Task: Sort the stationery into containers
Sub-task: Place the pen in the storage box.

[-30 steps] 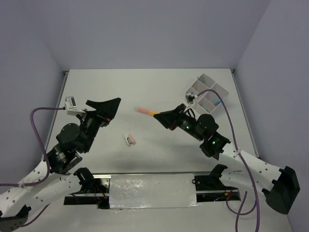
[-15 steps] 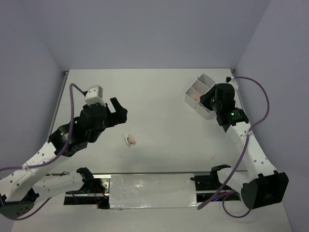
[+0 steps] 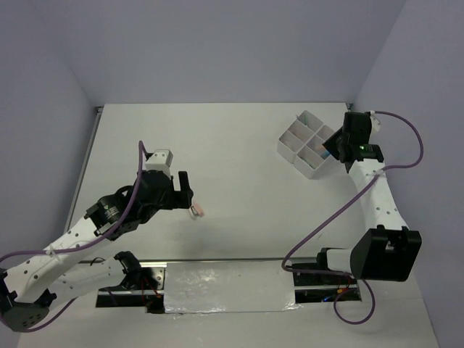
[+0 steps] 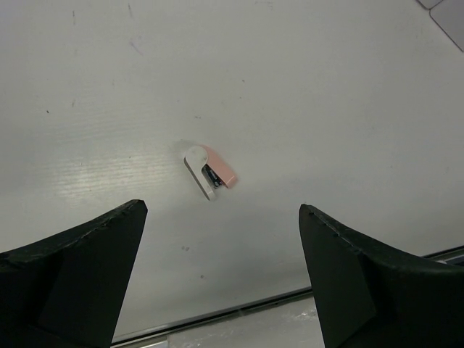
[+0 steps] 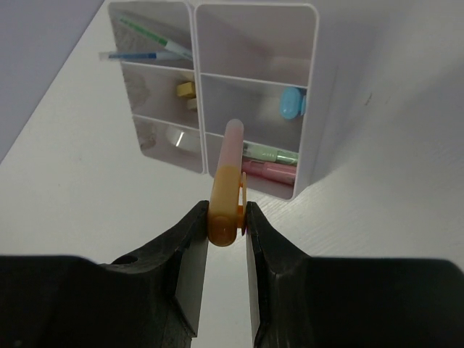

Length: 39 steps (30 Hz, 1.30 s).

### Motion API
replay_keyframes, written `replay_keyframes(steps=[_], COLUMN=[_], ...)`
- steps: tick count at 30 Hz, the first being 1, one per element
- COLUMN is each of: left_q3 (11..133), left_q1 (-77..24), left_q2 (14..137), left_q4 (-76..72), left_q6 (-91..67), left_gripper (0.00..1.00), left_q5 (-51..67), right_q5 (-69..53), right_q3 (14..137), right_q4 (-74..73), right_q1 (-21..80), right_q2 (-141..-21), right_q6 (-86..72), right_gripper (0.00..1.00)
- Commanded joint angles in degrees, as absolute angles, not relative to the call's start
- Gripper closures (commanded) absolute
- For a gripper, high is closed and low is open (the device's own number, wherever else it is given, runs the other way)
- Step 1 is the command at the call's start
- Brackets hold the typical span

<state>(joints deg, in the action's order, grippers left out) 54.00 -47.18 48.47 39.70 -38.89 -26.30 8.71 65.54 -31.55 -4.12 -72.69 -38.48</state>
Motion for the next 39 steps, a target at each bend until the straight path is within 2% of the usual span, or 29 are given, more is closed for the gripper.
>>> replay_keyframes(steps=[1,11,17,28,35,36,37,39], left_q3=[54.94,53.17,52.03,51.5,51.42,51.24,51.15,50.71], left_q1=[-47.29,-47.29,-47.37,-47.29,-47.37,-47.37,-47.29,-47.29], left_q2=[48.25,47.9,45.44,45.97,46.76,46.76,46.76,46.76], left_q4=[39.2,37.09,34.63,33.92,33.14,32.96,32.78,32.7], left_q6=[-37.09,-37.62,-36.74,-37.27,-37.53,-37.44,-37.09,-37.09], left_gripper=[0.01,0.01,0.01,0.01,0.01,0.01,0.01,0.01], left_q5=[-25.75,-22.94,-21.1,-20.3,-19.16,-18.81,-18.37,-17.67], right_q5=[5.89,3.78,4.14,5.19,4.14,3.87,3.78,3.43], right_q3=[67.5,67.94,67.41,70.31,74.79,75.66,76.11,77.25], right_q4=[-31.03,-27.51,-23.38,-26.46,-30.05,-30.49,-30.85,-31.55], right_q1=[-6.24,-7.56,-8.17,-8.44,-10.02,-10.28,-10.46,-10.37], right_q2=[-72.68,-78.04,-77.17,-84.29,-89.64,-90.69,-91.05,-90.97], right_q6=[-38.32,-38.32,-38.32,-38.32,-38.32,-38.32,-38.32,-38.32], right_gripper=[1.0,1.0,1.0,1.0,0.95,0.93,0.82,0.69])
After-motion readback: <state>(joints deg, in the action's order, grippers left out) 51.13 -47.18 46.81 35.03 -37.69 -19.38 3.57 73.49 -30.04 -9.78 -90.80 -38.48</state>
